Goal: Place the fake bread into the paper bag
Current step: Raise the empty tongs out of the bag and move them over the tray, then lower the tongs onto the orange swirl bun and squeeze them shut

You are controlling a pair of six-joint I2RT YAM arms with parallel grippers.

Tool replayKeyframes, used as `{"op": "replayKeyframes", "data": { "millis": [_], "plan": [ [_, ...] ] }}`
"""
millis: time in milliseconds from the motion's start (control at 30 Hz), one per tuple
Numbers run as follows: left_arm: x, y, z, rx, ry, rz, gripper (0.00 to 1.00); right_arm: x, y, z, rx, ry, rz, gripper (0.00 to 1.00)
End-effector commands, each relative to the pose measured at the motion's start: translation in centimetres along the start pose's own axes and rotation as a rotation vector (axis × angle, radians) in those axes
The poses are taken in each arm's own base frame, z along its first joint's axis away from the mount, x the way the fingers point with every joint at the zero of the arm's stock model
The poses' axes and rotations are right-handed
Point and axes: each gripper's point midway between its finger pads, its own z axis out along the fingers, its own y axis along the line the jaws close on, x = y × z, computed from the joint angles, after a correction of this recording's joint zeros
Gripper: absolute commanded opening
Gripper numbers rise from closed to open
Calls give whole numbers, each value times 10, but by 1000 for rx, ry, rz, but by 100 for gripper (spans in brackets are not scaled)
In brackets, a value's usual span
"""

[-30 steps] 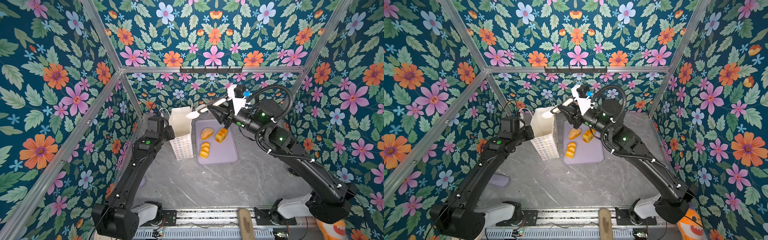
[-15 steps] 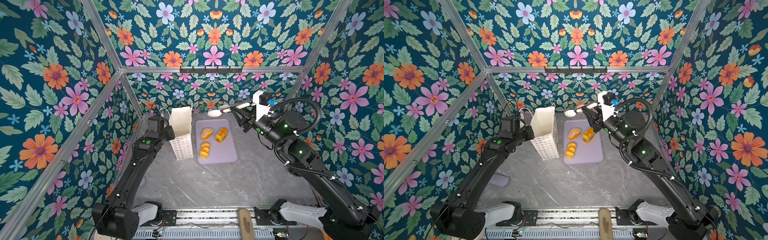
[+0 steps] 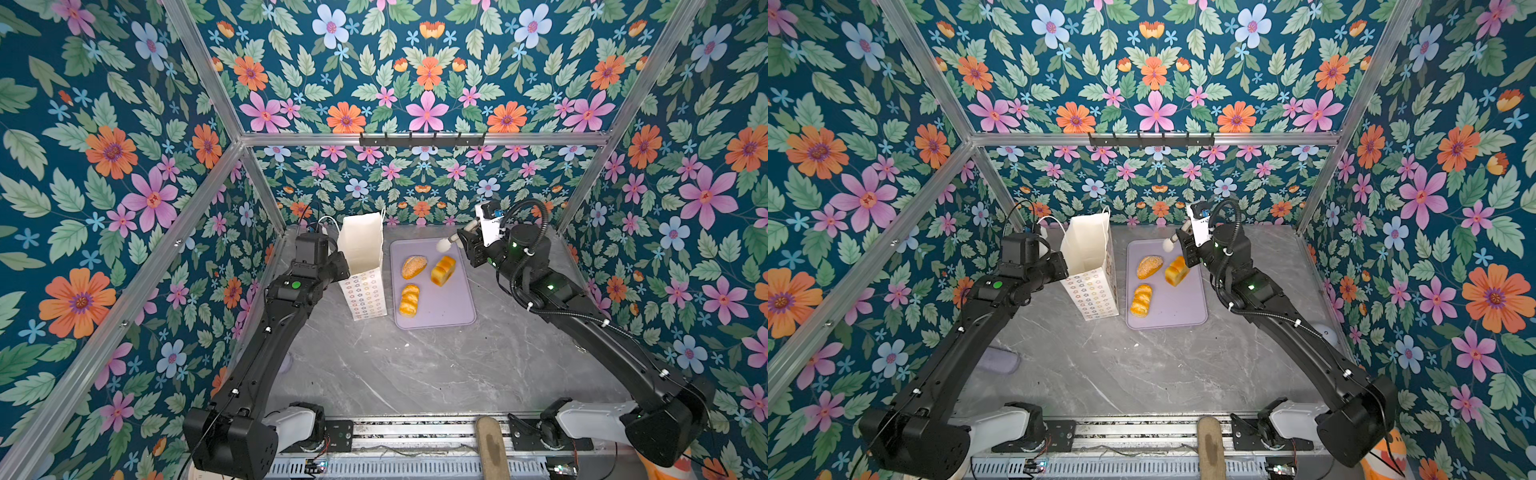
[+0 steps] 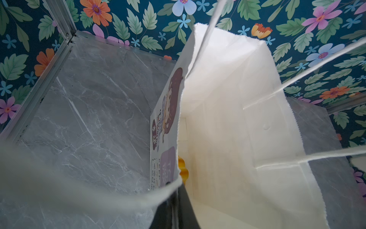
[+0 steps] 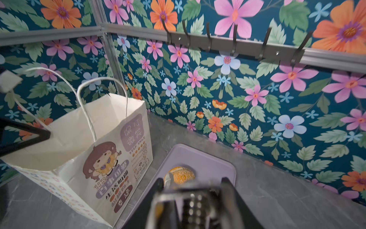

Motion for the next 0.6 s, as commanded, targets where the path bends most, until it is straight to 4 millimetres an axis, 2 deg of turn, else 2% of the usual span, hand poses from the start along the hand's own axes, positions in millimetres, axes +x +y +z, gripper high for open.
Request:
{"op": "replayKeyframes", "data": {
  "millis": [0, 100, 300, 567],
  "plan": [
    [1, -1, 0, 4, 7, 8, 9, 0, -13, 14, 63, -36, 49, 46],
    [2, -1, 0, 4, 8, 8, 10, 17, -21, 28, 109, -3, 77, 46],
    [3, 0, 2, 4, 10, 8, 10, 38, -28, 47, 150, 25, 137, 46],
    [3, 0, 0, 5, 8, 8, 10, 45, -27, 60, 152, 22, 211, 46]
  ]
}}
